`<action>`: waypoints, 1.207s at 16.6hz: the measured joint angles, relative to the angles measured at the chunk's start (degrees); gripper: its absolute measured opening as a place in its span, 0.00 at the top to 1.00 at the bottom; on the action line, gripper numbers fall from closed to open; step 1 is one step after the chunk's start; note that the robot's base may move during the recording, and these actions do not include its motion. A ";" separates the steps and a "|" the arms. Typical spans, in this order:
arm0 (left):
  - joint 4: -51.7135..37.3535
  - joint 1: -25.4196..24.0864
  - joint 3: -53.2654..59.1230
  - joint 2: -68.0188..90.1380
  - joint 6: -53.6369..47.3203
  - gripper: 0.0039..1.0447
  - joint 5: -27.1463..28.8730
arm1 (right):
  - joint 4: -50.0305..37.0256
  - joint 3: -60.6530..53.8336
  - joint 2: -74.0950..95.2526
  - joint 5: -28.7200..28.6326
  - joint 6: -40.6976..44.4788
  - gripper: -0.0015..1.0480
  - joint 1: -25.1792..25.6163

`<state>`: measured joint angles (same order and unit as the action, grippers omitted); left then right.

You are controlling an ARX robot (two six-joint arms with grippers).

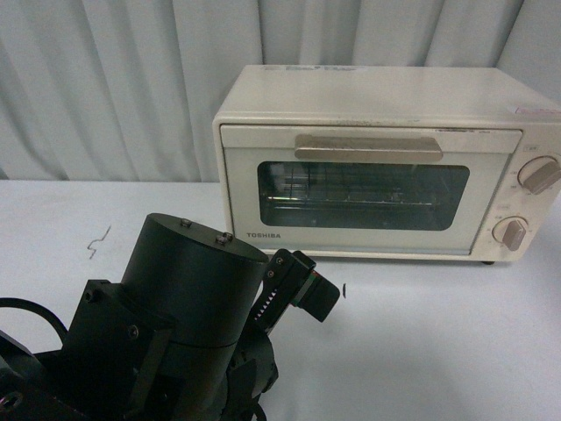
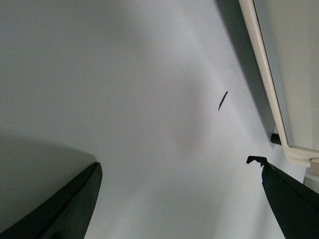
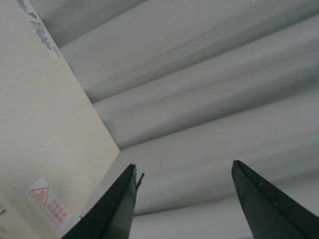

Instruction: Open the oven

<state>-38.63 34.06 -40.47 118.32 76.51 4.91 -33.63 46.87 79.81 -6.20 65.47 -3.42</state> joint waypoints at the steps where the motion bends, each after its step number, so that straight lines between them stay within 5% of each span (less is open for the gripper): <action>1: 0.00 0.00 0.00 0.00 -0.02 0.06 0.00 | 1.64 2.05 0.96 -1.33 3.32 0.53 -0.17; 6: -0.02 0.00 0.02 0.00 0.00 0.06 -0.02 | 5.84 3.04 6.86 -8.48 18.10 0.98 -2.21; 13: -0.04 0.00 0.04 0.00 0.00 0.06 -0.02 | 13.53 2.97 12.33 -16.57 24.24 0.98 -6.10; 20: -0.02 0.00 0.04 0.00 0.00 0.06 -0.02 | 14.03 5.73 19.21 -17.27 25.57 0.98 -6.88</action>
<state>-38.65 34.06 -40.42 118.32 76.51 4.89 -19.59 52.60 99.02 -23.46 91.05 -10.31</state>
